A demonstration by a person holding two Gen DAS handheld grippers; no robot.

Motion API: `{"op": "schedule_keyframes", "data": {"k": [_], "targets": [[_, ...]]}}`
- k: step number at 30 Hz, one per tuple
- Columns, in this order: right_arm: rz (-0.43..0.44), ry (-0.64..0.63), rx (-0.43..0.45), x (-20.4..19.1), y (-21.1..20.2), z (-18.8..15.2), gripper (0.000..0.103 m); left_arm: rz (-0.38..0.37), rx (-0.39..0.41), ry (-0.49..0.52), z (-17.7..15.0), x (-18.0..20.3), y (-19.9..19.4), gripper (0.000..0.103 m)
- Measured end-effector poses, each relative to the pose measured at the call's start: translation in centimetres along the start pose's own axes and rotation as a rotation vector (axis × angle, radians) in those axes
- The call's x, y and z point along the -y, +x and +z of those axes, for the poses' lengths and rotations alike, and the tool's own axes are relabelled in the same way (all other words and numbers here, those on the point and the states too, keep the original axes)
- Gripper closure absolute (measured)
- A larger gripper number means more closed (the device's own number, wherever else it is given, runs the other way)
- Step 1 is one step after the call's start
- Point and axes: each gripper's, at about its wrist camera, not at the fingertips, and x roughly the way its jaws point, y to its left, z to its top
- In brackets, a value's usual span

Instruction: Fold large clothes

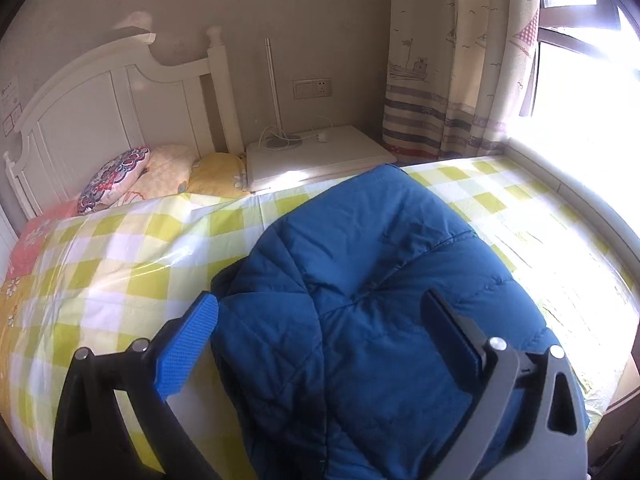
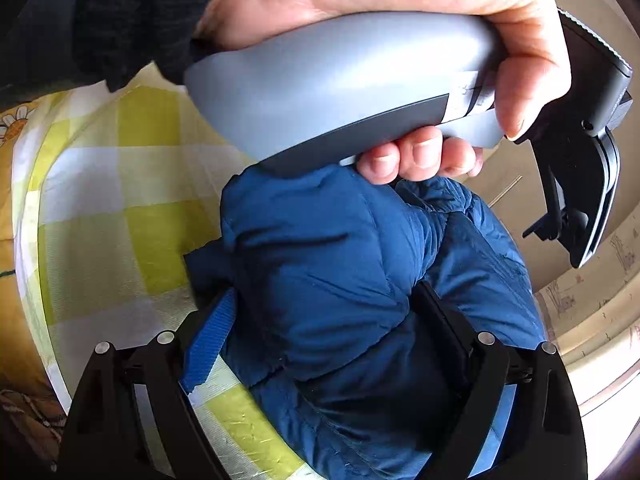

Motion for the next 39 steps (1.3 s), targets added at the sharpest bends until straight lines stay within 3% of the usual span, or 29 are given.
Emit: {"op": "schedule_keyframes", "data": {"k": [2, 5, 8, 10, 12, 16, 19, 21, 24, 26, 28, 30, 35, 39], "targets": [[0.014, -0.021, 0.004, -0.3, -0.7, -0.3, 0.016, 0.027, -0.06, 0.043, -1.4, 0.6, 2.4, 0.002], [0.071, -0.004, 0.036, 0.9, -3.6, -1.0, 0.018, -0.002, -0.053, -0.043, -1.9, -0.8, 3.2, 0.002], [0.16, 0.213, 0.114, 5.6, -8.0, -3.8, 0.025, 0.067, -0.033, -0.025, -2.2, -0.4, 3.5, 0.002], [0.129, 0.369, 0.124, 9.1, -10.1, -6.9, 0.025, 0.101, -0.011, -0.018, -2.4, 0.0, 3.3, 0.002], [0.056, 0.462, 0.064, 11.4, -10.9, -9.9, 0.025, 0.125, 0.009, -0.015, -2.7, 0.2, 3.1, 0.002], [0.045, 0.542, -0.078, 13.1, -9.8, -14.5, 0.025, 0.112, 0.017, -0.039, -2.8, -0.1, 3.1, 0.002], [0.023, 0.595, -0.079, 13.6, -9.3, -15.6, 0.031, 0.102, 0.013, -0.048, -2.9, -0.3, 3.1, 0.002], [0.041, 0.65, -0.055, 13.9, -8.6, -15.6, 0.032, 0.107, 0.014, -0.046, -2.9, -0.3, 3.1, 0.002], [0.018, 0.632, -0.067, 13.1, -7.5, -15.2, 0.034, 0.096, 0.009, -0.056, -3.0, -0.7, 3.2, 0.002], [0.033, 0.656, -0.071, 12.8, -7.2, -15.0, 0.043, 0.09, 0.008, -0.06, -3.0, -0.7, 3.3, 0.002], [0.026, 0.637, -0.064, 12.2, -7.6, -14.5, 0.045, 0.089, 0.008, -0.06, -3.0, -0.8, 3.3, 0.002], [-0.001, 0.606, -0.067, 11.7, -7.6, -14.2, 0.045, 0.083, 0.008, -0.064, -3.1, -0.8, 3.3, 0.002], [-0.006, 0.694, -0.075, 12.5, -5.8, -14.7, 0.043, 0.078, 0.006, -0.07, -3.0, -0.7, 3.4, 0.002], [-0.051, 0.662, -0.02, 12.3, -7.0, -13.1, 0.068, 0.093, 0.005, -0.075, -3.0, -0.8, 3.4, 0.002]]}}
